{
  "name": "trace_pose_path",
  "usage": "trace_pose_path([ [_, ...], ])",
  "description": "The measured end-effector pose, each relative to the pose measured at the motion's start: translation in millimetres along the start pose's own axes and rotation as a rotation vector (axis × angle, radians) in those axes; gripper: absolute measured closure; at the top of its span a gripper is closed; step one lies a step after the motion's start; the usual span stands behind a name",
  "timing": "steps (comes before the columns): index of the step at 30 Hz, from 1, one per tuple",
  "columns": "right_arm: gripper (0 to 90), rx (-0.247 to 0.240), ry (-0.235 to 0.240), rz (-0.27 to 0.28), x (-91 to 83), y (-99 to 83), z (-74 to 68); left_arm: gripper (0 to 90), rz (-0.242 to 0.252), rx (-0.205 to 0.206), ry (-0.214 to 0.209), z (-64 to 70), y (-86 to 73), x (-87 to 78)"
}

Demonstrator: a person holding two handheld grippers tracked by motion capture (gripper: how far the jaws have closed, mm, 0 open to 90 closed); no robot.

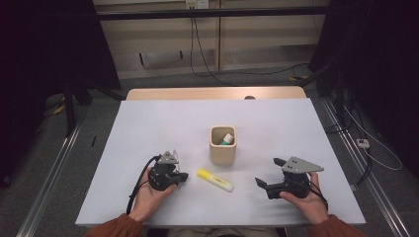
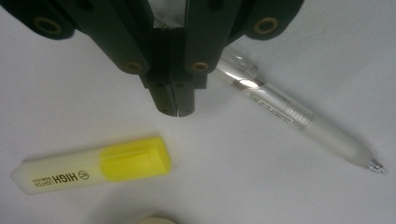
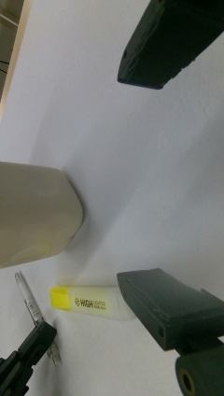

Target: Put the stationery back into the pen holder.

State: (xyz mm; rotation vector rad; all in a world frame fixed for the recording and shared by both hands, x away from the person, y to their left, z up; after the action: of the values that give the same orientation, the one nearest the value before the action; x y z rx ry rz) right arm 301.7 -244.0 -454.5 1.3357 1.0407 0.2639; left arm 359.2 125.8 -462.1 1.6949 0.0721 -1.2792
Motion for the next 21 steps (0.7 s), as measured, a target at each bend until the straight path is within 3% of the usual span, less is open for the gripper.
trace_pose_path([
  [1, 5.3, -0.001, 0.000, -0.001, 0.0, 0.0, 0.0, 90.0, 0.003, -0.012, 0.003, 0.4, -0.6, -0.5],
  [7, 5.4, 0.000, -0.001, -0.002, 0.0, -0.1, 0.2, 90.0, -0.018, 0.032, 0.011, -1.2, -2.8, -5.2],
  [21, 5.6, 0.000, 0.000, -0.004, 0.0, -0.3, -0.1, 90.0, -0.040, 0.013, 0.033, -7.6, -8.7, -13.5],
])
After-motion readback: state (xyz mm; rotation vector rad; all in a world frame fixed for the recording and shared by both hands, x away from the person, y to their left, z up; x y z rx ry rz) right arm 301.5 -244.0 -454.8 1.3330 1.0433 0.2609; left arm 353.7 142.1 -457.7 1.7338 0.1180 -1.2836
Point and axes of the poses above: each handheld gripper's, and its own axes: x roughly forward along the jaws, y roughly out of its top, z roughly to its right, the point moved 2 cm from there along x, roughly forward along the jaws, and after that the axes turned 11 degrees about y, right-handed, at the moved point
